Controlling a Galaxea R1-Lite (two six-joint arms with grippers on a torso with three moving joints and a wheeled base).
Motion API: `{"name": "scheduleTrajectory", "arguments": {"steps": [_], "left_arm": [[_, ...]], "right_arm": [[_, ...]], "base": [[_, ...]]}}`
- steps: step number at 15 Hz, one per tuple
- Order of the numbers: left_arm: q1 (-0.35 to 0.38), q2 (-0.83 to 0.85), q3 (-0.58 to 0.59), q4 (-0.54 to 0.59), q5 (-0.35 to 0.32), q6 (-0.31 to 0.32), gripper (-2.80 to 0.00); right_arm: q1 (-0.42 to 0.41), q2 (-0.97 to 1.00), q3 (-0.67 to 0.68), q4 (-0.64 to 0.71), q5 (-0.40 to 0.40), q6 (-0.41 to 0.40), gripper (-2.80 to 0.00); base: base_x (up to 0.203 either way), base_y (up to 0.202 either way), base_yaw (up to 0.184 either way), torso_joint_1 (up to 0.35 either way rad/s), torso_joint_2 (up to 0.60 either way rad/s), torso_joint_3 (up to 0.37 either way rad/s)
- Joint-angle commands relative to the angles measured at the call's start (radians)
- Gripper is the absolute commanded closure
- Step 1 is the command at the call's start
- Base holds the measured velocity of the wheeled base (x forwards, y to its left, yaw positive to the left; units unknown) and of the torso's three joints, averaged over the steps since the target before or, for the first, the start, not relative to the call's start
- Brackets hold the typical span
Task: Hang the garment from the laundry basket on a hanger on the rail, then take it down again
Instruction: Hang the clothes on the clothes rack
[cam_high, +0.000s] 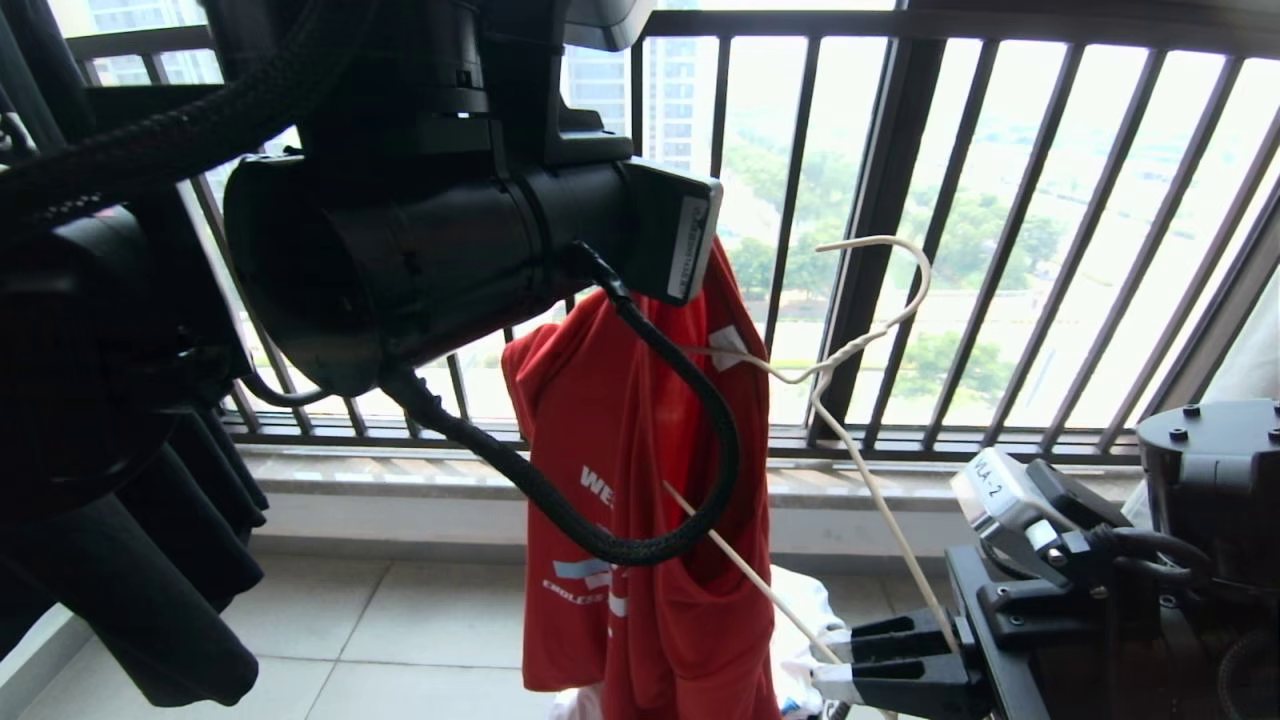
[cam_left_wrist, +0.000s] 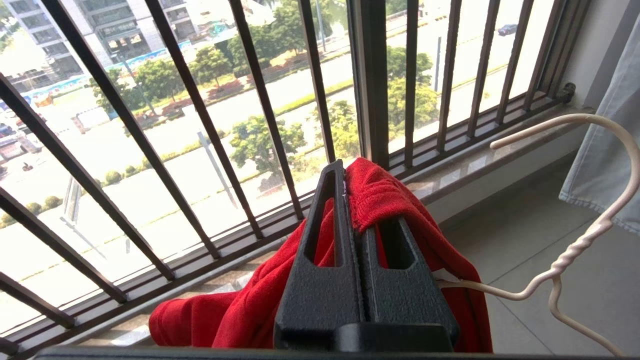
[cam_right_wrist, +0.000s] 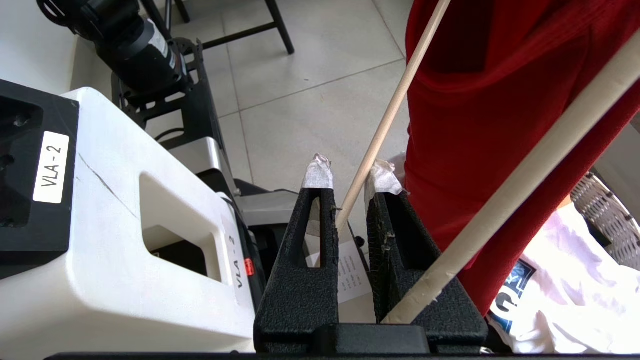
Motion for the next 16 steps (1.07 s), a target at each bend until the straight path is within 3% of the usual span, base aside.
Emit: {"name": "scheduleTrajectory", "arguments": {"steps": [1,9,16], "left_arm": [[0.029,-0.021,0.007,0.011,0.003,0.003,0.00],[0.036,-0.052,-0.021,0.162,0.007,0.013,0.00],[0.127,-0.014,-0.190,0.172,0.036,0.045,0.00]], "right_arm": [[-0.001,-0.014,0.001,-0.004,-0.001,-0.002,0.00],[-0.060,-0.014,-0.015,-0.007,-0.028,-0.006,0.00],[-0.054,-0.005,0.005,0.059,-0.026,-0.125,0.00]], "base": [[0.000,0.000,0.000,0.000,0.00,0.000],[0.000,0.000,0.000,0.000,0.00,0.000],[0.000,0.000,0.000,0.000,0.00,0.000]]}}
